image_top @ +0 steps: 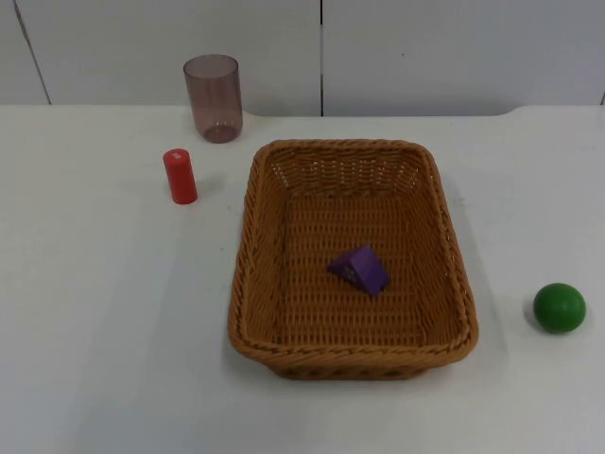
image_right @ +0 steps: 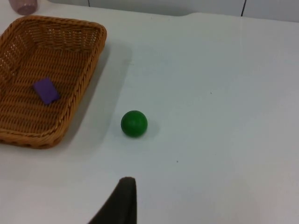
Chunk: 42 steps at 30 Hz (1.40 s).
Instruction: Pick up the basket with the left hand and place the triangular block into the basket with the right hand.
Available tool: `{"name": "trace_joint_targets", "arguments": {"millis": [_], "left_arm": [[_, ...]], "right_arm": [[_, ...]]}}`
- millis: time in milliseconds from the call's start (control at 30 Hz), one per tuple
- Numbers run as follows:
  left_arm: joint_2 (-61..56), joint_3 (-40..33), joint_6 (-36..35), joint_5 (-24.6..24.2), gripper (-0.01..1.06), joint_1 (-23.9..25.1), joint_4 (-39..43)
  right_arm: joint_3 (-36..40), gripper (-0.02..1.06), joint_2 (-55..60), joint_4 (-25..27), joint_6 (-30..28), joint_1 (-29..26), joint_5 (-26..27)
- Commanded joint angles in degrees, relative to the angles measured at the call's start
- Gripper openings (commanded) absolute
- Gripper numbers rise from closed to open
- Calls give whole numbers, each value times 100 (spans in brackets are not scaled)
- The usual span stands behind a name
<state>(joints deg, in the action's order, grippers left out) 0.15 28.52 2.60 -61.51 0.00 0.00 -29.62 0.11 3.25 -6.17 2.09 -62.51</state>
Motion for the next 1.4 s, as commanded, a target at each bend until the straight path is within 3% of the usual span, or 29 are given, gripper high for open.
{"name": "trace_joint_targets", "arguments": {"millis": [0,133,267,1367], "left_arm": [[-15,-26,-36,-9,105,-33,42],[-15,-26,-36,-9,105,-33,42],[-15,-26,-36,-9,105,-33,42],[-15,-26,-136,-9,105,-33,87]], "right_arm": [[7,105,-11,-37,-26,-2,56],[7,105,-11,-63,-4,-2,58],[7,105,-11,-325,389,-2,58],[7,105,-11,-458,617,-2,58]]}}
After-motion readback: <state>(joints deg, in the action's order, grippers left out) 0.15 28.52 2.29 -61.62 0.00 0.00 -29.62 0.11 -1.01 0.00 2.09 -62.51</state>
